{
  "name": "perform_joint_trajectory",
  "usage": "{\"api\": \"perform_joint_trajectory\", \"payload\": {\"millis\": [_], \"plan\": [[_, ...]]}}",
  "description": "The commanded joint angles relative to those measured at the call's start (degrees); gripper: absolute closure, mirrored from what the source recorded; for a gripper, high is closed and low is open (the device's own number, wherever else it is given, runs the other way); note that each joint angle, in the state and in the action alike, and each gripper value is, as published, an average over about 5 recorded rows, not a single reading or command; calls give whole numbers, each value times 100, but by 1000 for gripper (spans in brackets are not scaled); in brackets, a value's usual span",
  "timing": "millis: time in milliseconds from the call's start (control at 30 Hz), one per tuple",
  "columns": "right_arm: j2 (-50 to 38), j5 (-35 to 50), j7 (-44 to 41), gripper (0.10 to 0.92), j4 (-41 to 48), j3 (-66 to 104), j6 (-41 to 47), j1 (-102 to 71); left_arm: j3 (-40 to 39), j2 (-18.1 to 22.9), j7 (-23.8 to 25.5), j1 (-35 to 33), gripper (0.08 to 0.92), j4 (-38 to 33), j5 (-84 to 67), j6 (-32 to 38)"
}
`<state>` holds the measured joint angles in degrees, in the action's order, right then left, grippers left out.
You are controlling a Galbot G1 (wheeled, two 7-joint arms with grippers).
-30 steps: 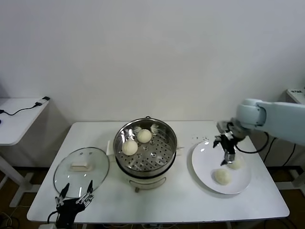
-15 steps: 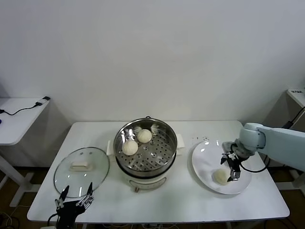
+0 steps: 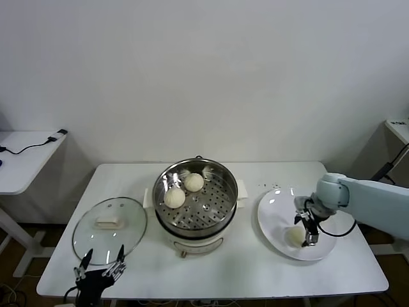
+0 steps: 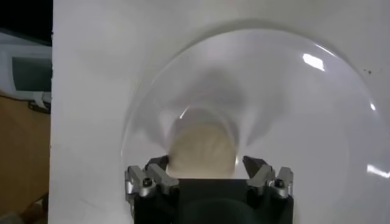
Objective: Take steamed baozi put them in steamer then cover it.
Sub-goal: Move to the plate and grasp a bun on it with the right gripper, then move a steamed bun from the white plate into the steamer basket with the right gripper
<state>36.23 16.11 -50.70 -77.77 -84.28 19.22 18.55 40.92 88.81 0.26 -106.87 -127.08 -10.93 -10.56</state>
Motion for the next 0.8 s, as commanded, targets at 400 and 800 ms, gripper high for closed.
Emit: {"api": "perform_joint_trajectory", "payload": {"millis": [400, 800], "plan": [[280, 358, -439, 321, -279, -1227, -462, 2355, -14, 0, -13, -50, 177, -46, 21, 6], [2307, 869, -1261, 321, -824, -893, -2143, 4664, 54, -56, -17, -45, 177, -47, -2, 0]]}}
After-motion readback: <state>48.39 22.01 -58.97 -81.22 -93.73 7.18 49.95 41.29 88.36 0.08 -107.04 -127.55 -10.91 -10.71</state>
